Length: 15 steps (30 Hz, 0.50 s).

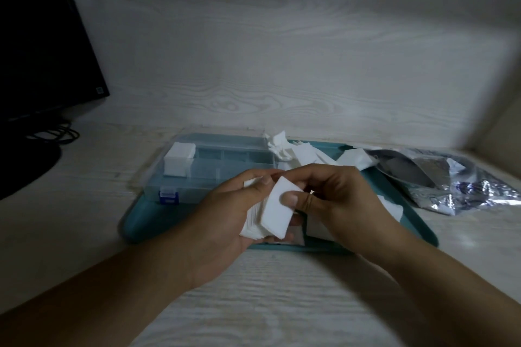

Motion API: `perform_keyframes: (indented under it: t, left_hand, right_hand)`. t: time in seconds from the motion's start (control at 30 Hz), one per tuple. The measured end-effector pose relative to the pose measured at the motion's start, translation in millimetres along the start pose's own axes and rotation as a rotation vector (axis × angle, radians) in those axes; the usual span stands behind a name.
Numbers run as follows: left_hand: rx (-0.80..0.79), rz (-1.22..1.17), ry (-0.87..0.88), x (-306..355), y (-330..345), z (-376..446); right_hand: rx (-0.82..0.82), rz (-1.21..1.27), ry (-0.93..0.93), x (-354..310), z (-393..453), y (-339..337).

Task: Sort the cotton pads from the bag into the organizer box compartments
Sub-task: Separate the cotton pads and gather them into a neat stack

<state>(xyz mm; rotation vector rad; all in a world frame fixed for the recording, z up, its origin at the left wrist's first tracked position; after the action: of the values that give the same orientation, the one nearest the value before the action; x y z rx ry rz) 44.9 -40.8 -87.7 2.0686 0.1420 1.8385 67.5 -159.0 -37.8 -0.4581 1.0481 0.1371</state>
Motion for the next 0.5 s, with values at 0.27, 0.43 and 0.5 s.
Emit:
perform_keyframes:
  t: [0.27, 0.43, 0.5]
  left_hand:
    - [0.004, -0.026, -0.009, -3.6, -0.9, 1.8]
    - [0.035, -0.067, 0.004, -3.0, -4.1, 2.0]
    - [0.046, -0.064, 0.028, 0.2, -5.4, 1.6]
  right_hand:
    - [0.027, -0.069, -0.012, 2.2, -0.3, -1.8]
    - [0.064, -0.406, -0.097, -10.9, -7.4, 2.3]
    - [0.021, -0.409, -0.105, -15.5, -10.3, 7.2]
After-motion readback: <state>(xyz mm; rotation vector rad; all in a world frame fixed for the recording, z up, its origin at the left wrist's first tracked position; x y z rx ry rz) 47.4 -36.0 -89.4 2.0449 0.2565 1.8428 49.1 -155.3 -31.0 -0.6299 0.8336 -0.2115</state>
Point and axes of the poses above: each hand's wrist, its own z-axis towards the middle knuckle, its own y-axis out of the palm, x = y × z, the point moved 9 cm from there along z, towards the middle knuckle, and after that the axes turned 4 degrees about z, right-handed, at the moved point
